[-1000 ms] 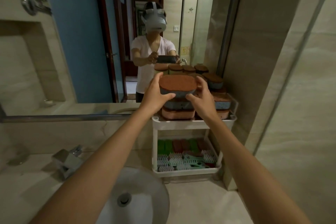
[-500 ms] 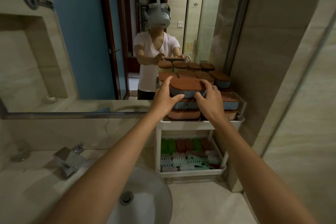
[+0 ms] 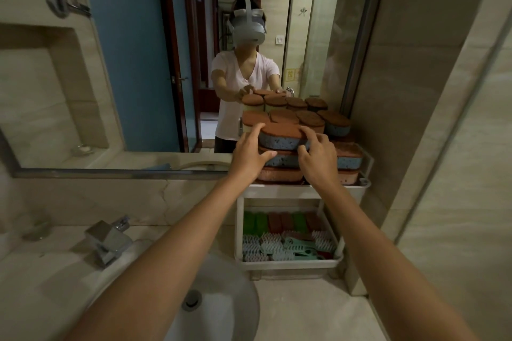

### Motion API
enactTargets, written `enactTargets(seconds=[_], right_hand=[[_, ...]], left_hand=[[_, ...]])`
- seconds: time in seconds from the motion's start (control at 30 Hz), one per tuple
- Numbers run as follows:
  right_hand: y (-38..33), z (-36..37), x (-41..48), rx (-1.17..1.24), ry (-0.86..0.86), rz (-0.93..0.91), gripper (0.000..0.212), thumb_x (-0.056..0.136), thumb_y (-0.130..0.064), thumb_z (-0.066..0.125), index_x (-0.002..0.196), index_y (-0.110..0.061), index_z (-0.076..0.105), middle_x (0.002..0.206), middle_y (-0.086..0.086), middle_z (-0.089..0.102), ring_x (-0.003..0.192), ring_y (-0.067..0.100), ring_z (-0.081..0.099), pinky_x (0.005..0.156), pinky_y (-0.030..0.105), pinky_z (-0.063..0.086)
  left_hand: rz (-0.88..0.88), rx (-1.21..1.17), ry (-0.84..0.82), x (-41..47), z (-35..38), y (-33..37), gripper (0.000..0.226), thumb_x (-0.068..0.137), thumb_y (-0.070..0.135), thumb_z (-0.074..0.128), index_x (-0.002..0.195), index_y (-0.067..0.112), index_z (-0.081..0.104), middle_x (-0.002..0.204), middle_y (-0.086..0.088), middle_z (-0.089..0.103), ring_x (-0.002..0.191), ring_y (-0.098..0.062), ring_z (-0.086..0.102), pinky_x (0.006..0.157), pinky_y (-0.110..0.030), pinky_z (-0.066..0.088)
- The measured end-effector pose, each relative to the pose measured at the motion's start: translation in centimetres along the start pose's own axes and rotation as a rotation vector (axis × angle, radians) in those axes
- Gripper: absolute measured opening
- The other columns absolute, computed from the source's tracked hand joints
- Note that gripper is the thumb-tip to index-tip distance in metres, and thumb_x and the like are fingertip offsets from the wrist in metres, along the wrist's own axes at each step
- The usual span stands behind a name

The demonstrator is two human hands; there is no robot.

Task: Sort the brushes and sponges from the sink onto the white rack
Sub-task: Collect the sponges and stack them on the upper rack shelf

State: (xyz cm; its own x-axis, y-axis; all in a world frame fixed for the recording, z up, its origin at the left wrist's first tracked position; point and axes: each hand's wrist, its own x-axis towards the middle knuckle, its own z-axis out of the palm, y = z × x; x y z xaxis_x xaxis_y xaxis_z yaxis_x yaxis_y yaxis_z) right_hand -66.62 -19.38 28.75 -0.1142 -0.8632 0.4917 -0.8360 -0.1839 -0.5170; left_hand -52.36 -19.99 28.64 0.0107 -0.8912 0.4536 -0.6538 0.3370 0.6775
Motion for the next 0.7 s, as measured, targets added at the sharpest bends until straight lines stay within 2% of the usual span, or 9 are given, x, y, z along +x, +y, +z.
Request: enactTargets(seconds=[0.2, 0.37, 0.47, 0.57, 0.63, 0.7], right_hand=[[0.1, 0.1, -0.1, -0.053, 0.001, -0.046, 0.045, 0.096, -0.020, 0.038, 0.141, -0.020, 0.034, 0.139, 0.017, 0.042, 0.121, 0.035, 0.042, 0.106, 0.042, 0.030], [0.3, -0.5, -0.2, 0.059, 0.031, -0.067, 0.046, 0.095, -0.014, 0.038, 0.141, -0.016, 0.035, 0.140, 0.014, 0.042, 0.127, 0.031, 0.039, 0.112, 0.044, 0.027], [0.4, -1.7, 0.9, 0.210, 0.123, 0.018, 0.041, 0.094, -0.012, 0.040, 0.135, -0.010, 0.042, 0.137, 0.014, 0.044, 0.126, 0.029, 0.041, 0.109, 0.038, 0.031], [1.2, -3.1, 3.2, 0.297, 0.161, 0.136, 0.038, 0.091, -0.009, 0.042, 0.128, -0.010, 0.049, 0.132, 0.015, 0.047, 0.120, 0.029, 0.048, 0.102, 0.037, 0.038], [2.2, -3.7, 5.0, 0.249, 0.127, 0.191, 0.039, 0.091, -0.011, 0.045, 0.129, -0.011, 0.048, 0.128, 0.016, 0.052, 0.115, 0.032, 0.052, 0.097, 0.041, 0.045], [3.2, -4.0, 6.3, 0.179, 0.067, 0.238, 0.041, 0.090, -0.014, 0.048, 0.131, -0.012, 0.048, 0.124, 0.017, 0.057, 0.111, 0.034, 0.056, 0.093, 0.043, 0.049]], left_hand=[[-0.032, -0.069, -0.012, -0.4, 0.1, -0.3, 0.065, 0.088, 0.021, 0.061, 0.144, 0.018, 0.028, 0.143, -0.011, 0.042, 0.131, -0.025, 0.043, 0.103, -0.036, 0.042], [-0.130, -0.130, 0.096, -0.2, -0.3, -0.2, 0.043, 0.098, 0.025, 0.042, 0.138, 0.011, 0.035, 0.136, -0.013, 0.047, 0.122, -0.026, 0.050, 0.090, -0.030, 0.043], [-0.207, -0.169, 0.158, 1.3, -1.1, 0.1, 0.036, 0.100, 0.023, 0.036, 0.131, 0.006, 0.041, 0.133, -0.014, 0.049, 0.118, -0.025, 0.050, 0.083, -0.028, 0.038], [-0.340, -0.189, 0.109, 3.4, -1.6, 0.0, 0.041, 0.101, 0.027, 0.030, 0.134, 0.005, 0.041, 0.135, -0.014, 0.048, 0.123, -0.028, 0.047, 0.090, -0.031, 0.037], [-0.415, -0.217, 0.022, 4.9, -1.6, -0.4, 0.047, 0.100, 0.033, 0.027, 0.133, 0.005, 0.044, 0.135, -0.014, 0.050, 0.122, -0.031, 0.048, 0.096, -0.034, 0.038], [-0.484, -0.276, -0.069, 5.8, -1.7, -0.8, 0.054, 0.099, 0.041, 0.023, 0.139, 0.008, 0.039, 0.142, -0.014, 0.046, 0.127, -0.031, 0.045, 0.106, -0.039, 0.037]])
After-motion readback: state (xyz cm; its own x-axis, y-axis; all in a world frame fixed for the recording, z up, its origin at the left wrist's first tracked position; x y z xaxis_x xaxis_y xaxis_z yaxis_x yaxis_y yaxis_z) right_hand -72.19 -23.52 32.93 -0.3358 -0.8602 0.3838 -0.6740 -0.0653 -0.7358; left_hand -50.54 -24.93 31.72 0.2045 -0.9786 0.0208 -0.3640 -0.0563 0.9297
